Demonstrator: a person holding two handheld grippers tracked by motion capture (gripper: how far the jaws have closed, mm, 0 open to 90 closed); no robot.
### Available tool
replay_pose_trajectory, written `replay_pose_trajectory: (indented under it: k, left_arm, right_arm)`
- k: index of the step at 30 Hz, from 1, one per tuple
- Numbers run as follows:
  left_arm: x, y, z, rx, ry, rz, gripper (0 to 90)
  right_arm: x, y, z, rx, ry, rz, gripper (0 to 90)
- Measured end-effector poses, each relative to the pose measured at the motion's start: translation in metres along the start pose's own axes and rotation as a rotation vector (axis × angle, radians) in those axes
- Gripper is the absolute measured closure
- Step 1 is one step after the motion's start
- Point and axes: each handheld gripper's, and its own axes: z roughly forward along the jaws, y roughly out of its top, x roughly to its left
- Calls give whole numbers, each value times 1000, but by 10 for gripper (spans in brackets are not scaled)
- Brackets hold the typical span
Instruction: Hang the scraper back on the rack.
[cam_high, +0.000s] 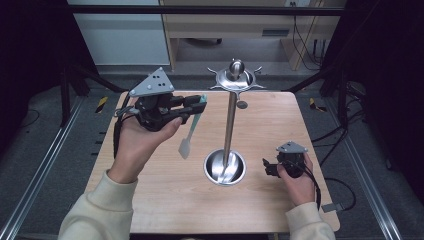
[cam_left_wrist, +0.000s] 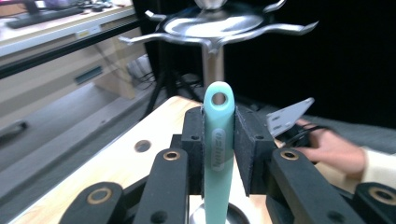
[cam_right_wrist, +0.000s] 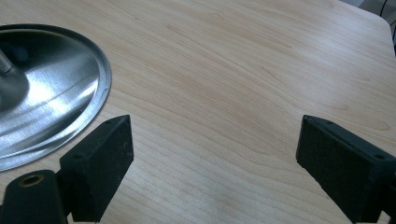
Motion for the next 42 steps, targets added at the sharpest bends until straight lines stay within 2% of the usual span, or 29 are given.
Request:
replay_pose_trajectory:
  k: [6,18,33,42]
  left_arm:
    - [-3,5,0,-11,1,10,747]
    - [-6,6,1,-42,0,0,747]
    - [-9,12,1,-47,4,15,747]
    - [-5,8,-4,-50,17,6,747]
  right_arm:
    - [1,0,1,-6,3,-9,114]
    - [1,0,1,-6,3,-17,114]
    - [1,0,1,-9,4,-22,114]
    - [1,0,1,-11,7,-22,114]
